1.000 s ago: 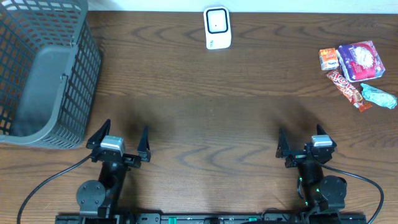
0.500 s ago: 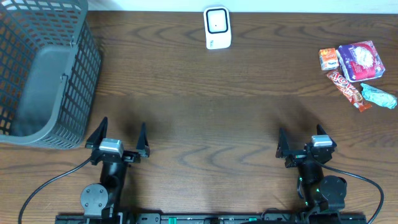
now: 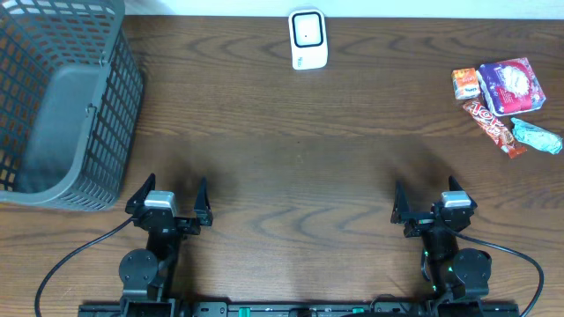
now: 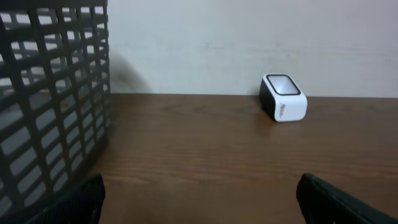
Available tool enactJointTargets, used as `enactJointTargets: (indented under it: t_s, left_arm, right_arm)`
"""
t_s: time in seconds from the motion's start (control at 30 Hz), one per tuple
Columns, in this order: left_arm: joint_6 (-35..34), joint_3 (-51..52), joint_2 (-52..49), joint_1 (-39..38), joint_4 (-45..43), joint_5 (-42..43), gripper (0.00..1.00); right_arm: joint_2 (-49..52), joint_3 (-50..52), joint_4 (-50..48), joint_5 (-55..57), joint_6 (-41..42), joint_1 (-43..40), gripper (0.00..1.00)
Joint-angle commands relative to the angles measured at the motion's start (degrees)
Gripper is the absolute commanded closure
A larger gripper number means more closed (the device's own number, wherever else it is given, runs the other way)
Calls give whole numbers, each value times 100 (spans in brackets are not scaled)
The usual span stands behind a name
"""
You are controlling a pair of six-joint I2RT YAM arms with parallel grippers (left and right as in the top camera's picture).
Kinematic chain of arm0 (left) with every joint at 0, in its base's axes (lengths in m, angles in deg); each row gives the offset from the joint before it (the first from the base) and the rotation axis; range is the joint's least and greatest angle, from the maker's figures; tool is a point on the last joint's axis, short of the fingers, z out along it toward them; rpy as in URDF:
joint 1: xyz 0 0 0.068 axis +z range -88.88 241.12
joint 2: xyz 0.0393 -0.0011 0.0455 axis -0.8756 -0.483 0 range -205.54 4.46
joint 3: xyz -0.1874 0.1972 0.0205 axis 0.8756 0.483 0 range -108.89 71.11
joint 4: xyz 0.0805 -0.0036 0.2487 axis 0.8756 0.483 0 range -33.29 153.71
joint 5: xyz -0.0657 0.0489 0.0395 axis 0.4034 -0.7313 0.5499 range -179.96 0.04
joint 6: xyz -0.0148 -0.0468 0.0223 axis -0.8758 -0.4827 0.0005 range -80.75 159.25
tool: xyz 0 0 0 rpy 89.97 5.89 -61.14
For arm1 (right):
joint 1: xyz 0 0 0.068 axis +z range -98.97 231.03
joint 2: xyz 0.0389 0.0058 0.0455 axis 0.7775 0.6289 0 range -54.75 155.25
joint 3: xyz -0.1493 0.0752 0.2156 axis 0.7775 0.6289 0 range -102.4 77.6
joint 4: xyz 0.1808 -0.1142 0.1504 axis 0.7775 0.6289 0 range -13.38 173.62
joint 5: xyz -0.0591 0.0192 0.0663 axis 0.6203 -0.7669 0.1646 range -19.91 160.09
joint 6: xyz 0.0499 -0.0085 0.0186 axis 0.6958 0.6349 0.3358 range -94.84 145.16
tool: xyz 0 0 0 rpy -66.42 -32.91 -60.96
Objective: Scan the item barcode
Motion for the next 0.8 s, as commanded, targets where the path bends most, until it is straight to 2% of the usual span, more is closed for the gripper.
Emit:
enactJointTargets:
  t_s: [0.0,0.2,0.77]
  left_arm:
    - [-120,17,55,35,98,-140,2]
    - [-627,17,55,35,721,-520,2]
    - [-608,17,55,35,717,-516,2]
  right_arm:
    - [-35,15,20,46,61,-13,1]
    - [-35,15,20,46,61,-11,1]
    - [-28,15,20,48,61,-11,1]
